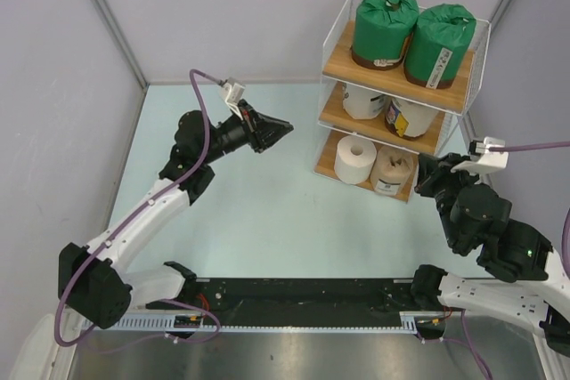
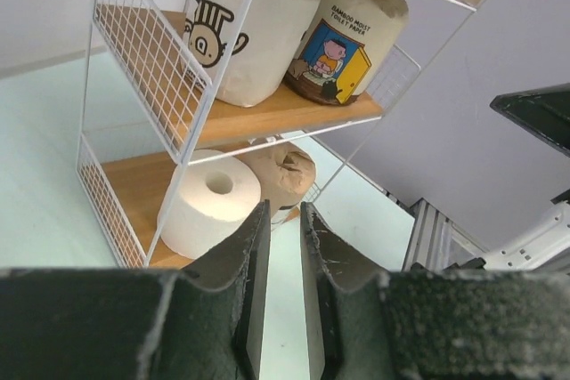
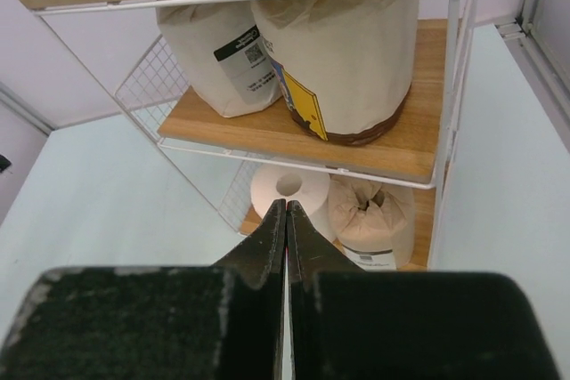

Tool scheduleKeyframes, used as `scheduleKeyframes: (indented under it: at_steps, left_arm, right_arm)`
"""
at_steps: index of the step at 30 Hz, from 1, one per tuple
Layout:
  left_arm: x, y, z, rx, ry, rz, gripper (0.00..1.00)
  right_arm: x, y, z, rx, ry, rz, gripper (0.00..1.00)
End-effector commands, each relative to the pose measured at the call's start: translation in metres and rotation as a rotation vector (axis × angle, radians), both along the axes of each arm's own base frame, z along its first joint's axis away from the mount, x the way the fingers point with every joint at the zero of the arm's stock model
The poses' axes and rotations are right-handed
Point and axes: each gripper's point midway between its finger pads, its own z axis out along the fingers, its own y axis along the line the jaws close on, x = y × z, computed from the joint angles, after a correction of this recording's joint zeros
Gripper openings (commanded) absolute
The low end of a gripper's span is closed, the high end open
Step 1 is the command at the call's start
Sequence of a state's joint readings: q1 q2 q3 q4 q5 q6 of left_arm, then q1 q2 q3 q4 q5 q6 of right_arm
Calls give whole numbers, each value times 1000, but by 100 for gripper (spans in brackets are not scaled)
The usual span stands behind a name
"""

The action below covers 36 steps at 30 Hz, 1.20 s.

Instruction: Place and organize the paper towels onto the shelf

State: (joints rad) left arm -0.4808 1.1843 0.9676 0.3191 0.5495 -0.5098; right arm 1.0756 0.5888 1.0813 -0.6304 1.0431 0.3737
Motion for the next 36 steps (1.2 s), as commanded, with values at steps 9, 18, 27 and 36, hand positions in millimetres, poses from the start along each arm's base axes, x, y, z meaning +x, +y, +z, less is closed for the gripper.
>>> scheduleKeyframes:
  at_steps: [9,18,27,36]
  left_arm:
    - [-10,42,-29,78,87,203,87]
    - [-28,96,-75,180,268,448,100]
    - [-60,150,-111,270,349,643,100]
    - [-80,173,-105,218,332,714,100]
  right_arm:
    - [-18,22,9,67,-19,223,80]
    - [-43,-17,-2,160,-8,224,100]
    - [-63,-61,-19,298,-7,171,99]
    - [-67,-70,-23,313,-16,165,100]
